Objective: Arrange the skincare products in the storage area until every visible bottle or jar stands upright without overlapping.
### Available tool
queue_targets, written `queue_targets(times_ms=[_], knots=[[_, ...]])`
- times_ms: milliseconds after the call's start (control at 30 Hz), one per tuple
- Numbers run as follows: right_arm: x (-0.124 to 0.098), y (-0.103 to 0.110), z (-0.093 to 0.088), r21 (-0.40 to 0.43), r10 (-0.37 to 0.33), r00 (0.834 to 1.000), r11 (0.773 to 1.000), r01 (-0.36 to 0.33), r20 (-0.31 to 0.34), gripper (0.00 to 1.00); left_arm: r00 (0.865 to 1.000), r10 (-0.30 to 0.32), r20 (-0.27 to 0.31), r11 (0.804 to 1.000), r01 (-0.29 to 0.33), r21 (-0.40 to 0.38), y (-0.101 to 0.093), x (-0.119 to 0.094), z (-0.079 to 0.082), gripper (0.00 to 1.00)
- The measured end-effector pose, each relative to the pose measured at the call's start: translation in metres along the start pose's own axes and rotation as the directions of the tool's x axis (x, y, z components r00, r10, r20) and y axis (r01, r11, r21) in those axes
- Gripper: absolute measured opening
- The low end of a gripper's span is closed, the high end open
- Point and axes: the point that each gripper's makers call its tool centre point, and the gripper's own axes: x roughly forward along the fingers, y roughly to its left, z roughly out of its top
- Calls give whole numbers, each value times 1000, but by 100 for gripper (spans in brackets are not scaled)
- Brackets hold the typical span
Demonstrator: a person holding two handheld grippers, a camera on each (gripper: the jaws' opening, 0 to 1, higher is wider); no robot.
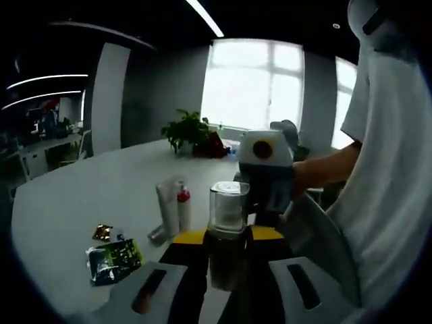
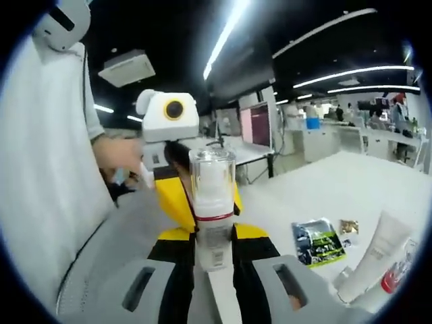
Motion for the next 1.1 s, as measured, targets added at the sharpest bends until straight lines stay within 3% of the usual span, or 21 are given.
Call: queue_targets(times_ms=[367, 533, 633, 767, 867, 1100], knots=[[-2, -12, -14, -49, -48, 997, 998, 45, -63, 20, 999, -7, -44, 1000, 7, 10, 5, 13, -8, 25], [-3, -18, -12, -6, -57, 997, 998, 57, -49, 21, 999, -28, -44, 1000, 28, -11, 12, 16, -4, 25], [-7, -26, -3, 20, -68, 998, 997, 69, -13, 23, 998, -53, 16, 995, 54, -81, 20, 17, 14, 25], [-12, -35, -2, 46, -91, 996, 995, 92, -21, 33, 991, -45, 126, 985, 65, -160, 40, 14, 44, 25], [-16, -40, 2, 40, -112, 994, 993, 112, -5, 31, 992, -50, 114, 988, 66, -142, 46, 16, 48, 25], [-21, -50, -1, 41, -140, 990, 989, 141, -13, 29, 996, -71, 55, 995, 75, -70, 39, 27, 38, 25]])
